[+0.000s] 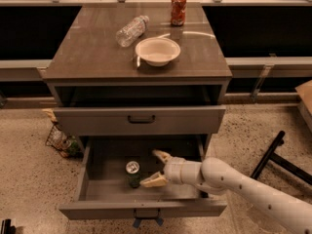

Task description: Place green can into middle drawer

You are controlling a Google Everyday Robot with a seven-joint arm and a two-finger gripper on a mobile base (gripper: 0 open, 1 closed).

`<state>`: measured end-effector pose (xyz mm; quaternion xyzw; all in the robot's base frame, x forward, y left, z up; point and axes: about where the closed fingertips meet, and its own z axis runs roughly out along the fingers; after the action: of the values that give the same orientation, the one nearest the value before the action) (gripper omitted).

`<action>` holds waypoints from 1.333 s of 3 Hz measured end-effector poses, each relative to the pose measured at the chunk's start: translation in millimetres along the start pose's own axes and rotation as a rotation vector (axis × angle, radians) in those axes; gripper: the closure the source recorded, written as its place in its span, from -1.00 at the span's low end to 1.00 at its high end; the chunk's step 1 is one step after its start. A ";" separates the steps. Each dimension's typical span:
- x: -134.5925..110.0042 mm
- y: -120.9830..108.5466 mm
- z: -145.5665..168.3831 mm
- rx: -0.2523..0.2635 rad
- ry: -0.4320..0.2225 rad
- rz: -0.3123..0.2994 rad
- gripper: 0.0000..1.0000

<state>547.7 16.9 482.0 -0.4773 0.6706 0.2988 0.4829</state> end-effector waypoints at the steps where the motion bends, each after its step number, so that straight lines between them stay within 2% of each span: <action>1: -13.8 2.1 -50.8 0.030 0.040 0.001 -0.66; 2: -37.4 5.4 -94.5 0.027 -0.001 -0.035 -0.20; 3: -84.4 6.4 -132.8 0.036 -0.115 -0.130 0.26; 4: -153.2 6.6 -170.6 0.115 -0.243 -0.277 0.74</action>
Offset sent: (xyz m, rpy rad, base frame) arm -0.0676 -0.1064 0.1263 0.0381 -0.1277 0.0475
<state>491.6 -73.9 685.0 -0.4971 0.5512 0.2464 0.6232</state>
